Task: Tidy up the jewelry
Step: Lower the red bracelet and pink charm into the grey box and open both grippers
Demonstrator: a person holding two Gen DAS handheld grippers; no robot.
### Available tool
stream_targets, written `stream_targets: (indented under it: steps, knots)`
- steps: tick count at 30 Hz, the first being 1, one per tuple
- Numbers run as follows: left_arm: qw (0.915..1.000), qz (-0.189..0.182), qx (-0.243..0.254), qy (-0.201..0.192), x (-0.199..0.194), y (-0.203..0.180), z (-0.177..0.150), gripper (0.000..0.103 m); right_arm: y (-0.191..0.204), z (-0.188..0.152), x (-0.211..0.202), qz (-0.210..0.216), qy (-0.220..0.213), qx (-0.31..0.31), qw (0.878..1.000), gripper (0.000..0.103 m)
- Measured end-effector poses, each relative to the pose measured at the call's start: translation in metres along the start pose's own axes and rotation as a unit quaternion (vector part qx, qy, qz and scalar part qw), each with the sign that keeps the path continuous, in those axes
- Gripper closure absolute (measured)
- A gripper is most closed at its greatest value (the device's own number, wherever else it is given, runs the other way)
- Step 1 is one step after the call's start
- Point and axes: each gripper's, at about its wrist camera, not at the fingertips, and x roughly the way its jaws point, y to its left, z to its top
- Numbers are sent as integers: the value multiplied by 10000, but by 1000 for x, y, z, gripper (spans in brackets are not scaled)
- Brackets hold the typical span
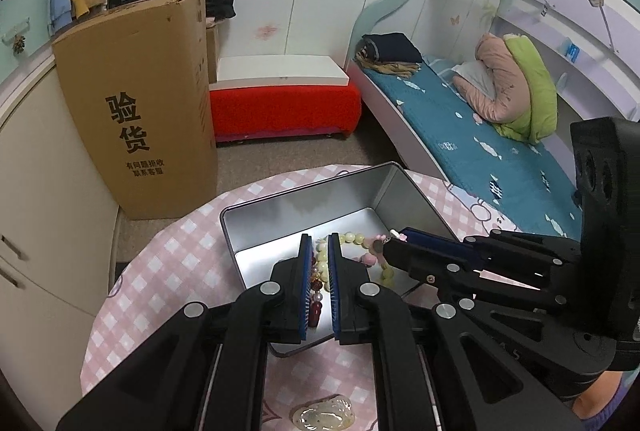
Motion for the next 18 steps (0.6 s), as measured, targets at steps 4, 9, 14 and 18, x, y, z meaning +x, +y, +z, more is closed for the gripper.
stream_targets:
  steps: [4, 9, 14, 18]
  knots:
    - [10000, -10, 7, -73, -5, 1, -1, 80, -3, -2, -2, 22, 2, 41, 10000, 91]
    - [9998, 39, -17, -172, -14, -2, -4, 69, -4, -4, -3, 29, 4, 66, 10000, 91]
    - [9995, 86, -101, -303, -29, 0, -7, 60, -4, -6, -8, -18, -65, 115, 9999, 89]
    - [9989, 120, -155, -434, -44, 1, -13, 56, -4, -7, -21, -45, -171, 142, 9997, 89]
